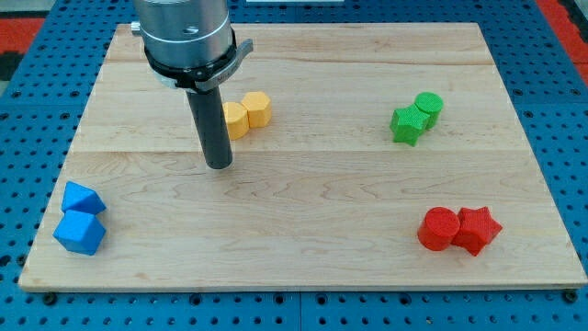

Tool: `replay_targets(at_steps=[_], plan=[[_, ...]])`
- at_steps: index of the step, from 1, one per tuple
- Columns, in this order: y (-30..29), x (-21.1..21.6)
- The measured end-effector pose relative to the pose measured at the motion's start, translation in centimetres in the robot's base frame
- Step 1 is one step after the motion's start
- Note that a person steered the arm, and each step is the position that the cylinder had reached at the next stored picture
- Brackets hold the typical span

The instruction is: Push red star along with red circle towards center left

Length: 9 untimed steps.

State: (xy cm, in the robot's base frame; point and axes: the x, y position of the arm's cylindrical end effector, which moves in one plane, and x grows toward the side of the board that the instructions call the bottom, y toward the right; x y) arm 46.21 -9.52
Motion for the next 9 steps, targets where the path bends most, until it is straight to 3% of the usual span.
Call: replay_targets(at_steps=[2, 4, 9], plan=[[-0.1, -0.2], [7.8, -4.1], [11.5, -4.2]])
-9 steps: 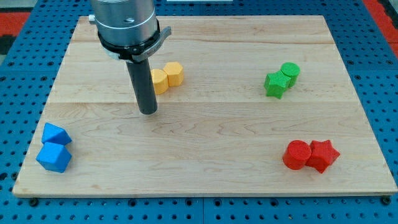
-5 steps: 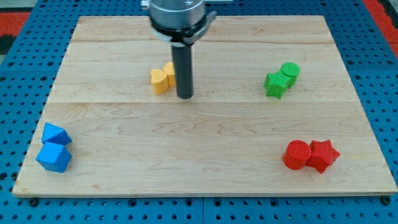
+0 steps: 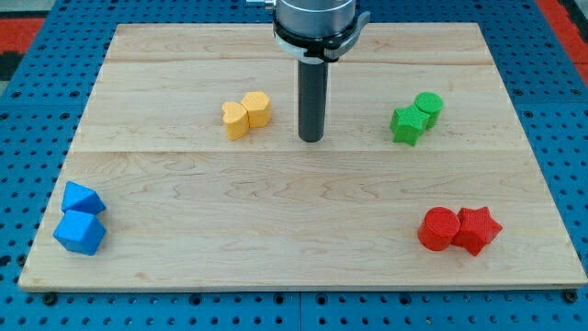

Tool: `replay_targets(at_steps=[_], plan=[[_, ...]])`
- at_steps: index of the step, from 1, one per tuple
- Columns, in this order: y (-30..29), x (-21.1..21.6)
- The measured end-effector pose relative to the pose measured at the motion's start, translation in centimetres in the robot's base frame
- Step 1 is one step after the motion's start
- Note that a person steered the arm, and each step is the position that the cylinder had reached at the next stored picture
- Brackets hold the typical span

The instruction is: Push red star along with red circle towards center left

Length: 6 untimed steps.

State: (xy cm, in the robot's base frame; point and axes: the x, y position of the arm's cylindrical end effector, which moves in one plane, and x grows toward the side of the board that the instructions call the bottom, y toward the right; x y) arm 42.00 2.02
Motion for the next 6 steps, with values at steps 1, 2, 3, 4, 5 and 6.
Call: replay_targets(at_steps=[1, 2, 3, 4, 5, 6], plan=[[2.3, -1.2], [4.1, -2.0], [4.4, 0.1], [9.1, 5.4], [18.7, 7.7], [24.1, 12.2]])
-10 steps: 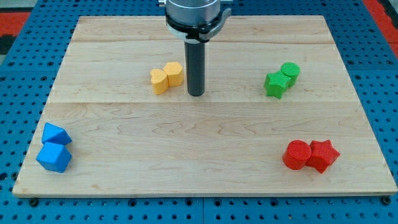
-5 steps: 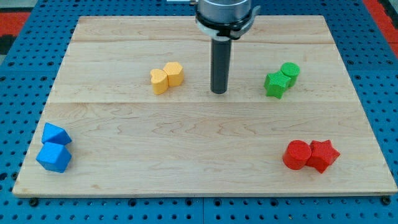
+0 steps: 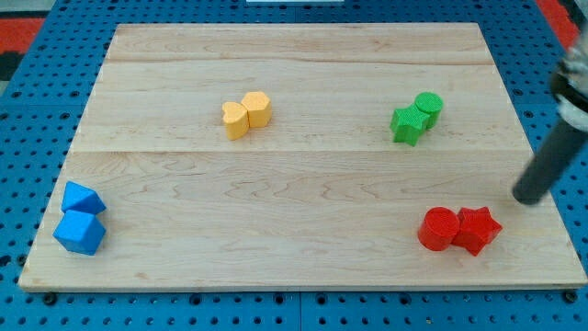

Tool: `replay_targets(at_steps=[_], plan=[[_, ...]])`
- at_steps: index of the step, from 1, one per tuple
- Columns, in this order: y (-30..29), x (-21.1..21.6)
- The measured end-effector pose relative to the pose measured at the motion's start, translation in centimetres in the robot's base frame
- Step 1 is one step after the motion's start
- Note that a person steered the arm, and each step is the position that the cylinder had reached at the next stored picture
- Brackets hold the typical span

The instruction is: Push red star along with red circle towards center left

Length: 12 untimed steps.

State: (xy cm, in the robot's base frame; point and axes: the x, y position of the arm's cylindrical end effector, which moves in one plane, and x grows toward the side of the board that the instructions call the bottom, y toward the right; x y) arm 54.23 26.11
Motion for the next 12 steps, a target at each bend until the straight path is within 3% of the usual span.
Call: replay_targets(at_steps=[1, 2, 4, 7, 11, 12], plan=[[-0.3, 5.2], [-2.6, 5.2], [-6.4, 3.3], [-2.5, -0.5], [-18.9, 3.3], [-12.0, 3.3]])
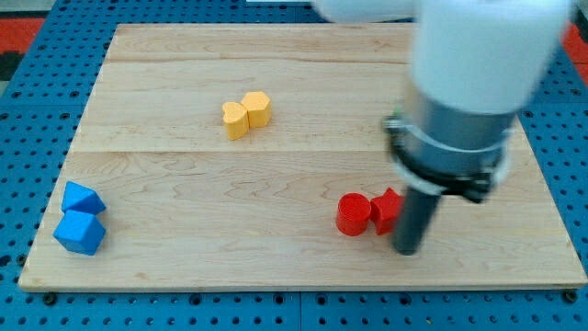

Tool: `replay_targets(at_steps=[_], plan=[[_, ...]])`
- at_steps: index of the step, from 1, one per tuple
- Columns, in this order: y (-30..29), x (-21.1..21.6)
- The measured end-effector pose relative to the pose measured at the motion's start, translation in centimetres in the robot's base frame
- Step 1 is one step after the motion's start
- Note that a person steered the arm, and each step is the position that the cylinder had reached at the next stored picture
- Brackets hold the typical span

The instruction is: Push red star along with red circle towards center left

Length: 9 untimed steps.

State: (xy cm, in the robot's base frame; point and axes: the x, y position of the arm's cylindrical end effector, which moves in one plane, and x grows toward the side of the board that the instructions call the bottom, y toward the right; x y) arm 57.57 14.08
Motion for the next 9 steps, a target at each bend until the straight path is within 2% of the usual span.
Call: replay_targets(at_steps=[1, 2, 3, 5, 7, 9], plan=[[5.0, -0.4], [5.4, -1.9], [3.4, -2.7], [-5.8, -2.8], [-19.3, -3.4], [-30.1, -7.9]])
